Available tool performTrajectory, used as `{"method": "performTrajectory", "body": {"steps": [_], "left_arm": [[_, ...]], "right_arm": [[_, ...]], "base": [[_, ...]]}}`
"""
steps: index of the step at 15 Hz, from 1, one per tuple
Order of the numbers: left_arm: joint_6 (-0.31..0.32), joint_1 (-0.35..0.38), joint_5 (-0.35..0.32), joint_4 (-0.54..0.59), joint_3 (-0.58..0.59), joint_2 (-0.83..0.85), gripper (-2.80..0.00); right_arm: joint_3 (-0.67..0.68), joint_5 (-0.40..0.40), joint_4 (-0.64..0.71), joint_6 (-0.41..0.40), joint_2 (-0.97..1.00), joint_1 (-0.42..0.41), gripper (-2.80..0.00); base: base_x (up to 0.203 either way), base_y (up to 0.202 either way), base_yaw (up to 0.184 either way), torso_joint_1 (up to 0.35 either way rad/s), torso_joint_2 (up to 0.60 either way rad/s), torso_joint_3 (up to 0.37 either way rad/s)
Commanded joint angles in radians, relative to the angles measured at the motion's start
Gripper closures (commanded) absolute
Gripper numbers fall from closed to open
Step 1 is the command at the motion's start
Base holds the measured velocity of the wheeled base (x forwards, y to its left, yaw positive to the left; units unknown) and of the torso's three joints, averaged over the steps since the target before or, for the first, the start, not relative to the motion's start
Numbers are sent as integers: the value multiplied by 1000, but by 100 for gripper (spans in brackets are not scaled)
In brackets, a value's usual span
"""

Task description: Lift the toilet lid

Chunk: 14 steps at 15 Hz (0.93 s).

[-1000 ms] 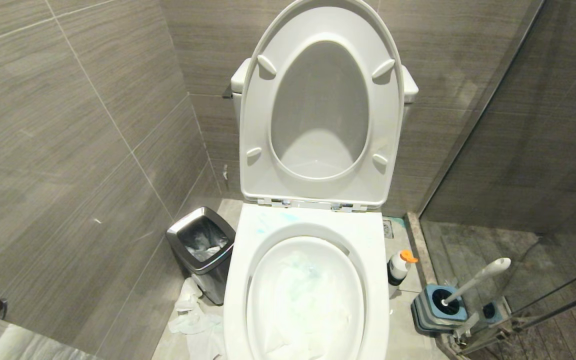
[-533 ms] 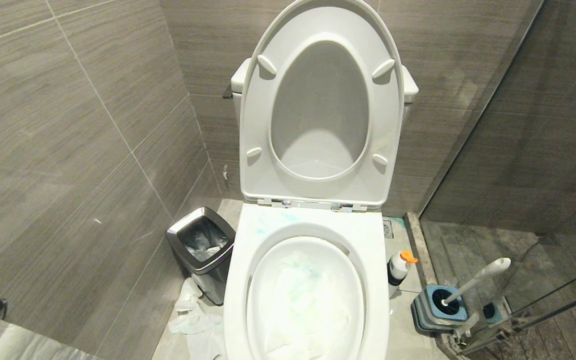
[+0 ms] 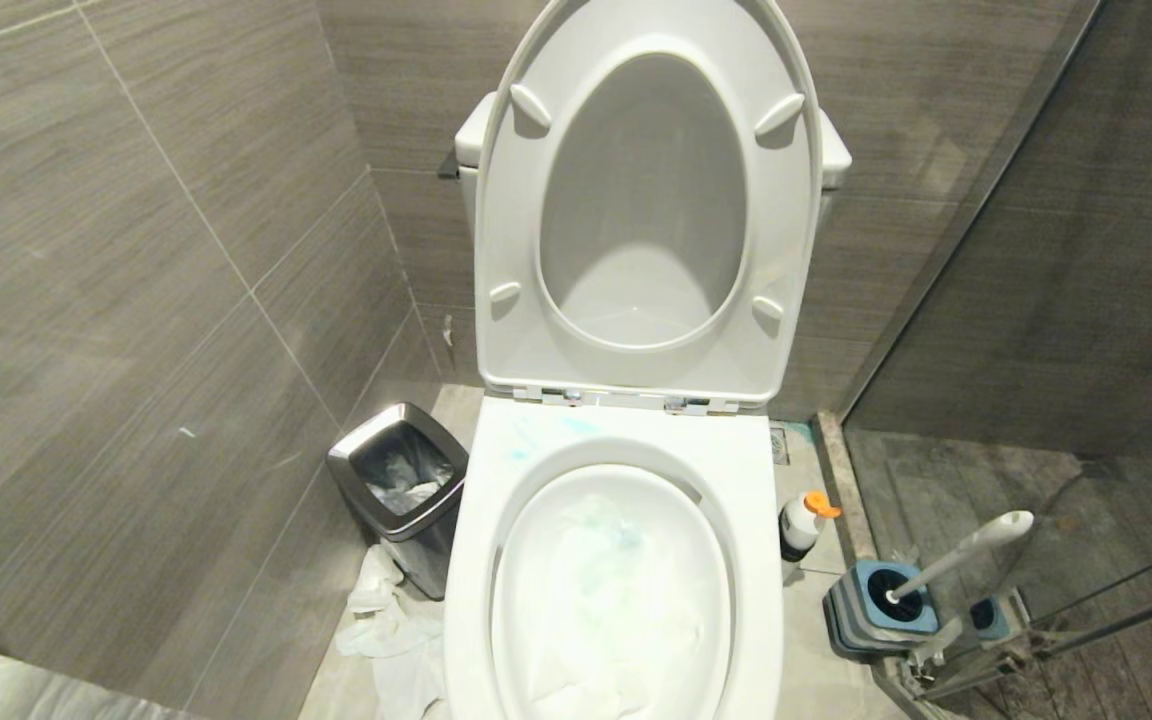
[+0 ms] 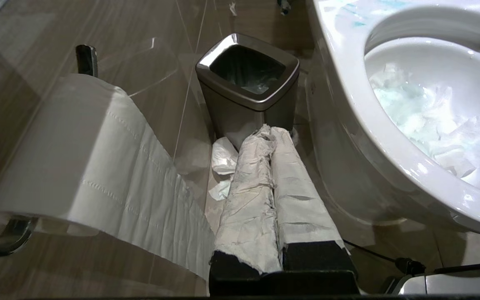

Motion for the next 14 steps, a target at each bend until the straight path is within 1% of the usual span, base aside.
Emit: {"method": "performTrajectory", "body": {"steps": [1, 14], "left_arm": [[1, 0, 0, 0, 0, 1, 0], [1, 0, 0, 0, 0, 1, 0]], "right_arm": [[0, 0, 0, 0, 1, 2, 0], [0, 0, 1, 0, 1, 0, 0]], "base": [[0, 0, 0, 5, 6, -183], [0, 0, 0, 3, 5, -197]]}}
